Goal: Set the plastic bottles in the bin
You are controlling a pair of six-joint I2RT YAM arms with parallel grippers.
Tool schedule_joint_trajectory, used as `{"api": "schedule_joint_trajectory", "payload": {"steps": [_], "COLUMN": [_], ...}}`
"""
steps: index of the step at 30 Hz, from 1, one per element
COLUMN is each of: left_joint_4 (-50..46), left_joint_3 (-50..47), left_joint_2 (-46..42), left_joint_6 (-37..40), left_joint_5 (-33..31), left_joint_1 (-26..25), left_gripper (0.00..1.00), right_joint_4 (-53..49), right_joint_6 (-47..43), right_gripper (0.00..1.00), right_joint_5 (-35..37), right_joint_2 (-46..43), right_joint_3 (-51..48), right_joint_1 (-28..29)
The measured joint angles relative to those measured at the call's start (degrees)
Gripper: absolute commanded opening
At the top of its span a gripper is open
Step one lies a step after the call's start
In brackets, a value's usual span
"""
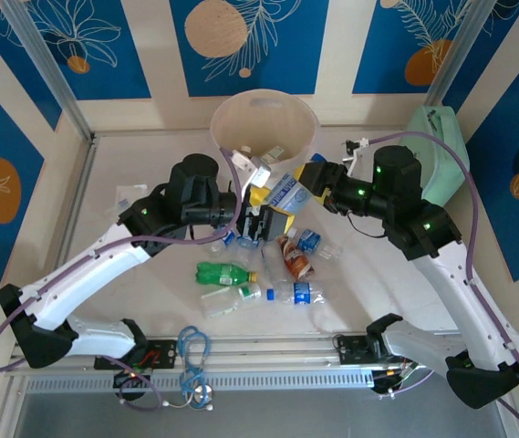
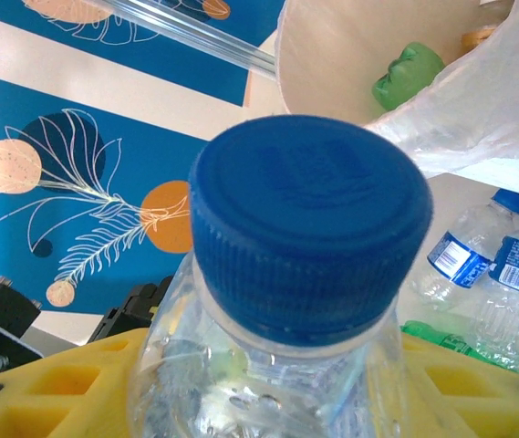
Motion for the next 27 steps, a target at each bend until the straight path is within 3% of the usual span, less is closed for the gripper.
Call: {"api": "schedule_joint_trajectory", "payload": {"steps": [14,19,21,24,27], "left_joint_4": [-2.5,-2.6,-2.6,-2.4,-2.6], "left_joint_3": [0.4,0.4,0.4,0.4,0.4], "left_joint_2": [0.0,0.0,0.0,0.0,0.0], "left_joint_6": [4.3,4.3,4.3,4.3,4.3], "left_joint_5": [-6.1,-6.3,-6.3,-6.5,-7.4], "left_joint_1": [-1.0,-1.0,-1.0,-1.0,-1.2], "left_gripper": [0.56,0.51,0.5,0.49,0.48], "right_joint_4": [0.5,0.5,0.5,0.0,-1.5], "right_joint_6": [0.6,0.6,0.6,1.0,1.2], "right_gripper": [0.56,0.57,0.6,0.78,0.87], "right_joint_5": [1.0,1.1,1.2,1.8,3.1], "right_joint_2": [1.2,1.3,1.3,1.4,1.8], "right_joint_3": [0.7,0.8,0.8,1.1,2.8], "right_joint_1": [1.7,1.8,1.9,1.8,1.5]}}
